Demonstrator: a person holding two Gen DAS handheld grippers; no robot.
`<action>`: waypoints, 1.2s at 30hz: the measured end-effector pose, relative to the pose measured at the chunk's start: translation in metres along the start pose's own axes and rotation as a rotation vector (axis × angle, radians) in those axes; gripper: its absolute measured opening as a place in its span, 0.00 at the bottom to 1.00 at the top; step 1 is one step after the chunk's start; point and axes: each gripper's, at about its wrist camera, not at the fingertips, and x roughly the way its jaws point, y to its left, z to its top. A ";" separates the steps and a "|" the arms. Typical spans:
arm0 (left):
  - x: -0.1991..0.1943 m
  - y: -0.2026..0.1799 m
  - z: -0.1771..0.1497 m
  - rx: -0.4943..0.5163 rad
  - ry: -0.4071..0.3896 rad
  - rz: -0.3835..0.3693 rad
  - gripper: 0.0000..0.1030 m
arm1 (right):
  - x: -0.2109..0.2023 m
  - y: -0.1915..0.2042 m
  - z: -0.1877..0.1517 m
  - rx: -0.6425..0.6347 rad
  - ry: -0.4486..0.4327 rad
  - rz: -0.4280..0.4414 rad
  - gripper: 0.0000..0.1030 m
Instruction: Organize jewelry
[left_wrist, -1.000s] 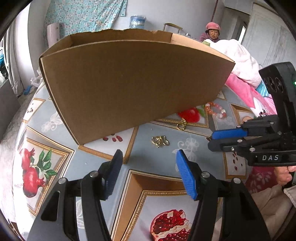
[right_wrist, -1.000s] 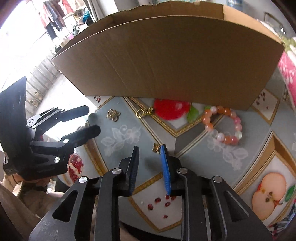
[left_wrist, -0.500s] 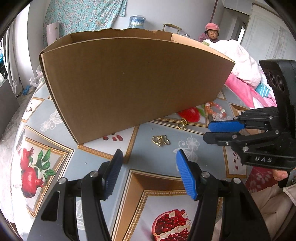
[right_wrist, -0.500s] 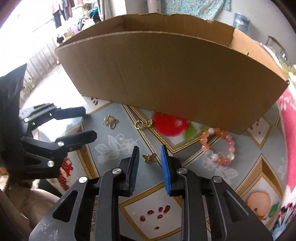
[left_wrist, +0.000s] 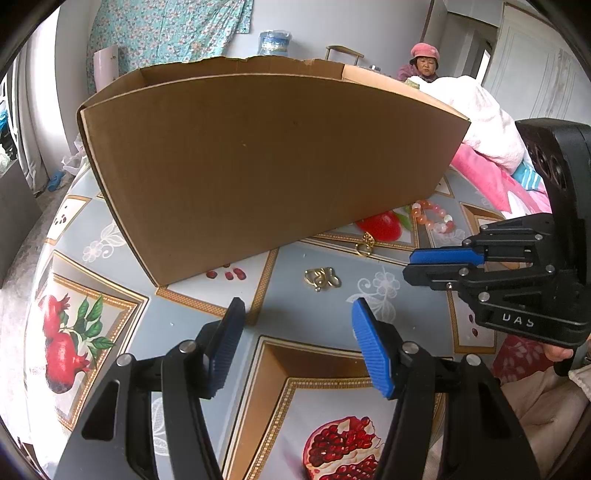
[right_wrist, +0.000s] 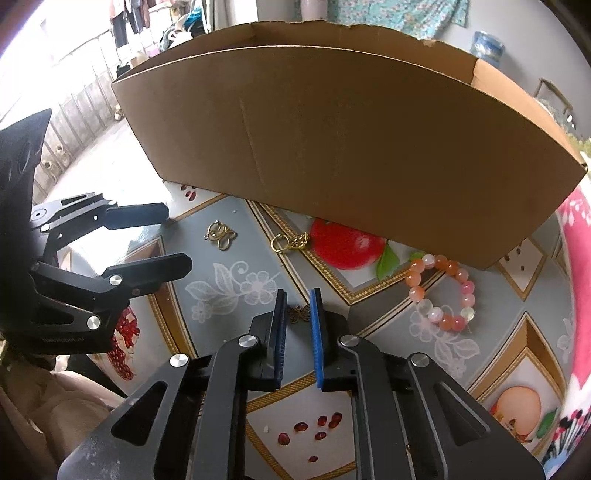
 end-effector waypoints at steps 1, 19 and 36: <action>0.000 0.000 0.000 0.000 0.000 0.001 0.57 | 0.000 -0.001 -0.001 0.005 -0.002 0.004 0.10; -0.011 -0.001 0.008 -0.013 -0.073 -0.029 0.56 | -0.020 -0.050 -0.002 0.076 -0.051 0.049 0.10; 0.015 -0.011 0.013 0.008 0.011 -0.065 0.28 | -0.016 -0.072 -0.005 0.094 -0.055 0.068 0.10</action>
